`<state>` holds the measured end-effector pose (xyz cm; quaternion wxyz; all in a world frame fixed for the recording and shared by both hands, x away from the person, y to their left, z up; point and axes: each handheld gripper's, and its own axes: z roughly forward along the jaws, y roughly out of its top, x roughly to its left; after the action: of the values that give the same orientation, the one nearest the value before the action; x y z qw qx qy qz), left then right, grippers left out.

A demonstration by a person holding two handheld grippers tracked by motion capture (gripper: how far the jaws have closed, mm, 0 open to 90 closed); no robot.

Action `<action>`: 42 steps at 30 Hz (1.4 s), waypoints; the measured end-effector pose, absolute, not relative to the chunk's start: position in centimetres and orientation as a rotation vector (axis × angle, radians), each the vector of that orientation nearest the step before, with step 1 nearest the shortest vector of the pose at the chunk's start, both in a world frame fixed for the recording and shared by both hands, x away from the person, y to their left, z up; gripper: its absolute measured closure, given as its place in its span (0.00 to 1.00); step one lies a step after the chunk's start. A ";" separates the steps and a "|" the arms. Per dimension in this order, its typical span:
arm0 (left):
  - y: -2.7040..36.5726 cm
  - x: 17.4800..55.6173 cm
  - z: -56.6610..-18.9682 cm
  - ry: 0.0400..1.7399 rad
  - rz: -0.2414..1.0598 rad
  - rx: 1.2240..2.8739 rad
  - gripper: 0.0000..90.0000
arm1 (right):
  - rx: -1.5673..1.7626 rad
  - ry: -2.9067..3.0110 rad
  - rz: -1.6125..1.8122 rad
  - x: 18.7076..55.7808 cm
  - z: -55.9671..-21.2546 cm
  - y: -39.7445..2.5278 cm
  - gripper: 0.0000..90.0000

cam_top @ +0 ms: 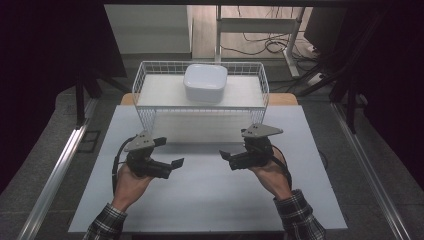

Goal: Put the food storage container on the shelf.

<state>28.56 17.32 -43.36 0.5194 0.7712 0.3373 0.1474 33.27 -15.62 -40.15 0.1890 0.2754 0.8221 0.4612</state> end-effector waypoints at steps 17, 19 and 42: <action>18.3 25.5 -46.8 0.853 0.364 1.857 0.03 | 0.809 2.303 1.286 31.0 -43.4 -17.6 0.00; 18.2 25.2 -47.1 0.850 0.375 1.865 0.03 | 0.810 2.304 1.288 30.7 -43.7 -17.8 0.00; 17.9 23.2 -53.1 0.931 0.355 2.047 0.02 | 0.841 2.416 1.118 28.6 -50.5 -18.9 0.00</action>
<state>23.23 17.88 -53.06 0.4193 0.8163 0.3712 0.1416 28.62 -18.94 -50.52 0.1739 0.2967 0.8522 0.3943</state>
